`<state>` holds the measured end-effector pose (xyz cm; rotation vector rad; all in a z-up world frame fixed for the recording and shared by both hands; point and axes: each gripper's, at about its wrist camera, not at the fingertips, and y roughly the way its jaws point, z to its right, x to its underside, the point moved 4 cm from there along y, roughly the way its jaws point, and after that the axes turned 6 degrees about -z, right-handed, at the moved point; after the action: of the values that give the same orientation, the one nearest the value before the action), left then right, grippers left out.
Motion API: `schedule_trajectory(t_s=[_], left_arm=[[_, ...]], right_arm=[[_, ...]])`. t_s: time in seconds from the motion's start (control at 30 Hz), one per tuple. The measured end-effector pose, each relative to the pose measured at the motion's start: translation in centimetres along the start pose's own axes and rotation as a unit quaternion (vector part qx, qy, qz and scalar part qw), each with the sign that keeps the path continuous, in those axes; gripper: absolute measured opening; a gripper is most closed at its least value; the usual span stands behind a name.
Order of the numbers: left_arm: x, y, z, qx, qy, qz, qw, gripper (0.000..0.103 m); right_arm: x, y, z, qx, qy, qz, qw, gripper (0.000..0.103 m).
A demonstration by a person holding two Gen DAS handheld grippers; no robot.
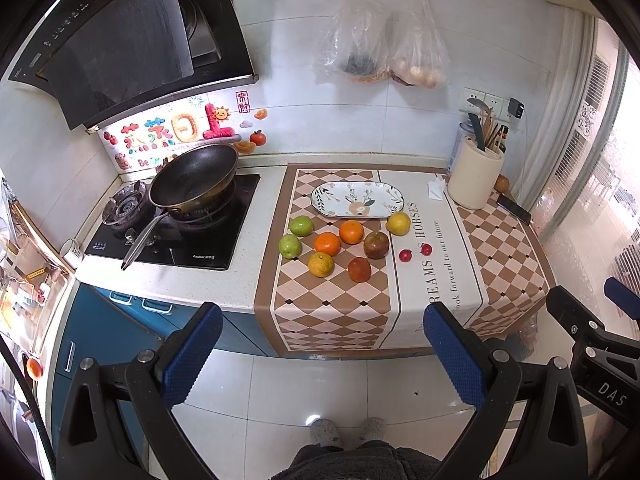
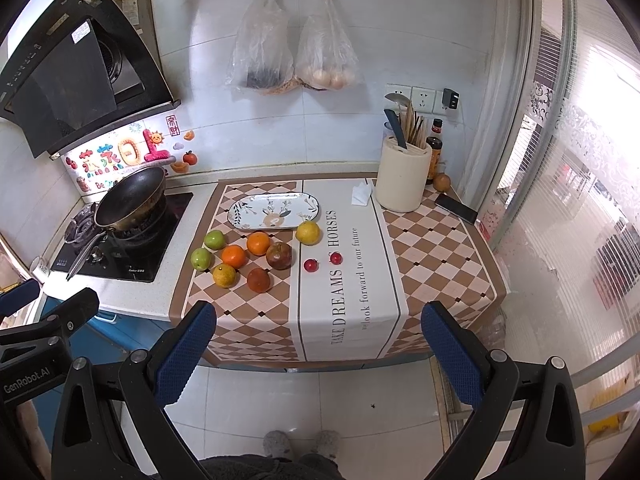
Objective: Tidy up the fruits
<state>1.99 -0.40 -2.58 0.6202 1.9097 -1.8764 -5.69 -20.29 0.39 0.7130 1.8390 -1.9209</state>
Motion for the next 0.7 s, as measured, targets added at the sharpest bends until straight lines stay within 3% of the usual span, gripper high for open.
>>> schedule_trajectory(t_s=[0.7], left_arm=[[0.17,0.02,-0.06,0.000,0.000,-0.001,1.0000,0.103]], right_arm=[[-0.43,0.74,-0.31,-0.003,0.008,-0.002,1.000,0.103]])
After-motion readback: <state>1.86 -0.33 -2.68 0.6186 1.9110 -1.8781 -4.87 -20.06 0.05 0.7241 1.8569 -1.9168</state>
